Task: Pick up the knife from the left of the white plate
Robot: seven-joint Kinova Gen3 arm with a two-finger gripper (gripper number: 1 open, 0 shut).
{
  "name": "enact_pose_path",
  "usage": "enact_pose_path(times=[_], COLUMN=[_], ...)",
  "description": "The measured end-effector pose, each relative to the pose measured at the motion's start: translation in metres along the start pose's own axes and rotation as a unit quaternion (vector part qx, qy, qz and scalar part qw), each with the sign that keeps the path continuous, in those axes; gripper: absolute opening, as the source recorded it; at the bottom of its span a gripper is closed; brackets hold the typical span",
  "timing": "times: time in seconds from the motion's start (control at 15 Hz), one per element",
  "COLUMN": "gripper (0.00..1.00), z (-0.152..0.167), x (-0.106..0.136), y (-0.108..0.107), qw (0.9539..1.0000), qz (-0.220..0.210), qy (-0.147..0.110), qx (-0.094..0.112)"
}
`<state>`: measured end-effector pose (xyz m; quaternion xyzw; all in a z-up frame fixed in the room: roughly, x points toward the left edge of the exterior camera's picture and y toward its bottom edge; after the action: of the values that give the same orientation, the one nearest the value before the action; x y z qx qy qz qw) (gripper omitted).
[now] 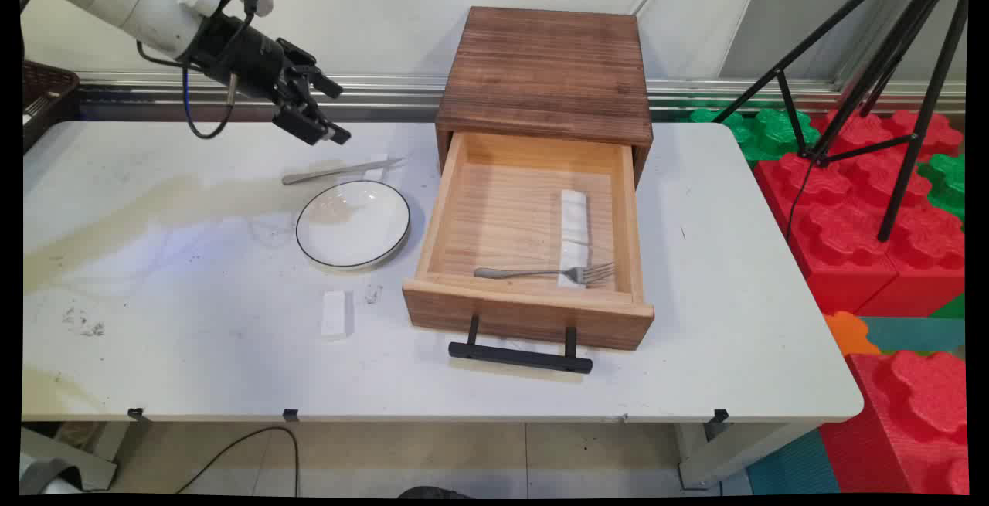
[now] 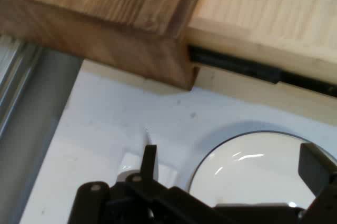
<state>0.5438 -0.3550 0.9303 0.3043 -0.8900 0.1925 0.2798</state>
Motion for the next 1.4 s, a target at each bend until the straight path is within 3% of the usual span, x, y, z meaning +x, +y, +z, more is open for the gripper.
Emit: enact_pose_path(times=[0.67,1.13,1.4], gripper=[1.00,1.00,1.00], z=[0.008,0.032,0.052], x=[0.000,-0.014,-0.027], y=[-0.065,-0.094,-0.106], qw=[0.9970,0.9903,0.9844], qz=[0.031,0.055,0.069], qy=[-0.069,-0.128,-0.161], qx=[0.019,0.002,-0.021])
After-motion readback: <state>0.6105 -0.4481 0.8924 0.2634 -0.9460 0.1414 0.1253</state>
